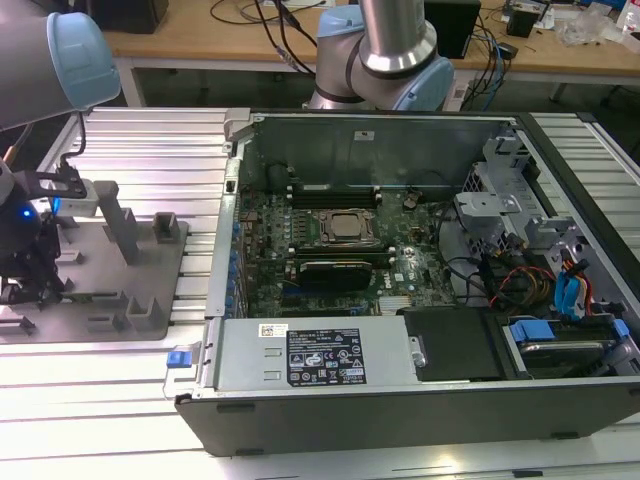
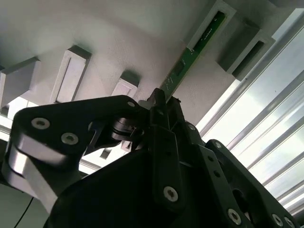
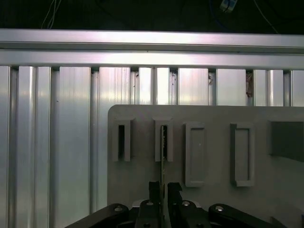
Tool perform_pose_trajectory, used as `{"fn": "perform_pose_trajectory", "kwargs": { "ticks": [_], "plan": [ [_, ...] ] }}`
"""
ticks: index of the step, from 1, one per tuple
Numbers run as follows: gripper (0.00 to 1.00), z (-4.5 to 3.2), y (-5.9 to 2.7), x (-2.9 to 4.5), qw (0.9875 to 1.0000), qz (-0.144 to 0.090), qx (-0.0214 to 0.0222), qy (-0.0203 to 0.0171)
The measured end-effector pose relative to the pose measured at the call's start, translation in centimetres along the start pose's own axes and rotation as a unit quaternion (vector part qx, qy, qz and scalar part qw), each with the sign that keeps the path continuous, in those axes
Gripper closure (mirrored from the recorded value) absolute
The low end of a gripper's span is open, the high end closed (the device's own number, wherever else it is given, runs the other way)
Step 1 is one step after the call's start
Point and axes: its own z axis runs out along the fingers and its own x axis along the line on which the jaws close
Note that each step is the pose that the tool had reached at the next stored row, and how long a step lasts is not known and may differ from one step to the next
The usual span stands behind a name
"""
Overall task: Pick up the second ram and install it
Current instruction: 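Pick up the second ram and move it above second insertion slot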
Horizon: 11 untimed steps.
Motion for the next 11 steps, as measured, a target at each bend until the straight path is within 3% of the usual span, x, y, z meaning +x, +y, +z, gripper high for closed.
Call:
{"fn": "perform_pose_trajectory", "kwargs": {
  "ticks": [3, 4, 11],
  "plan": [
    [0.83, 0.00, 0.00, 0.00, 1.0000, 0.000, 0.0000, 0.0000],
    [0.90, 0.00, -0.01, 0.00, 1.0000, 0.000, 0.0000, 0.0000],
    [0.90, -0.02, -0.02, 0.00, 1.0000, 0.000, 0.0000, 0.0000]
  ]
}}
